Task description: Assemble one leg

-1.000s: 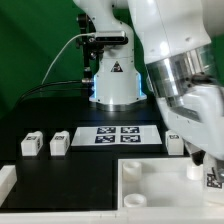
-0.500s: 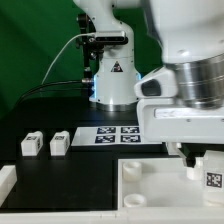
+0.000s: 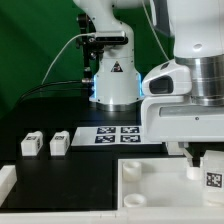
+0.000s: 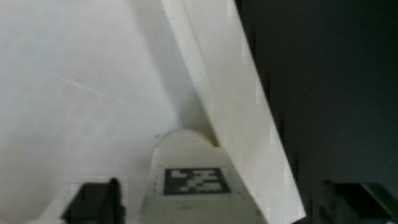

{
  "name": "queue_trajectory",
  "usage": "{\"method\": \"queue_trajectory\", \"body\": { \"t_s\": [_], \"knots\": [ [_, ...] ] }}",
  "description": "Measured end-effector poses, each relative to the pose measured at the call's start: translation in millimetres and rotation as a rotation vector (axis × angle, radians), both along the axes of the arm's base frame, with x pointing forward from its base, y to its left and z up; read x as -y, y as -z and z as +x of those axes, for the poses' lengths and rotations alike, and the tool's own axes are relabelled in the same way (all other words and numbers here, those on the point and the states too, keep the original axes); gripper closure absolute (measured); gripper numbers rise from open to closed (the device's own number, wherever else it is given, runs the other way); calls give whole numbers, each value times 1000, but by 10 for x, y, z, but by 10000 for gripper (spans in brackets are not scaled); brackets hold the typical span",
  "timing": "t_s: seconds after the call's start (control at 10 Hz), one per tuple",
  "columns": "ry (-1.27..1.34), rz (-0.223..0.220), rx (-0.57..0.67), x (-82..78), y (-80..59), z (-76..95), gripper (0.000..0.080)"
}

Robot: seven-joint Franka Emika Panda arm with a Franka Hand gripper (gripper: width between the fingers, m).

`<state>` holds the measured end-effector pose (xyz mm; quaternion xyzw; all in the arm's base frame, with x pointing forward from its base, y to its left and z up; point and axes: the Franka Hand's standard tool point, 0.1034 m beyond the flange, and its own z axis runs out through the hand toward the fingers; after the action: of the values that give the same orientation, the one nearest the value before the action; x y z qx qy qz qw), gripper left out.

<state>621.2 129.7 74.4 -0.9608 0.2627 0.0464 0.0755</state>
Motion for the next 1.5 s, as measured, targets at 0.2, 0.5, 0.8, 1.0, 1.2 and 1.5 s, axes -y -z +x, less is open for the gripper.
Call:
{"method": "queue_trajectory", "body": {
  "t_s": [0.2,0.5,0.8,1.0,1.2,1.5],
  "knots": [
    [184,-6,-37,11,8,-14,502],
    [643,34,-83,24,5,48,505],
    [1053,89,-112,-22,24,83,505],
    [1034,88,-108,-37,28,78,505],
    [958,84,-95,-29,39,66,441],
    [465,41,-21,49,71,2,180]
  ]
}}
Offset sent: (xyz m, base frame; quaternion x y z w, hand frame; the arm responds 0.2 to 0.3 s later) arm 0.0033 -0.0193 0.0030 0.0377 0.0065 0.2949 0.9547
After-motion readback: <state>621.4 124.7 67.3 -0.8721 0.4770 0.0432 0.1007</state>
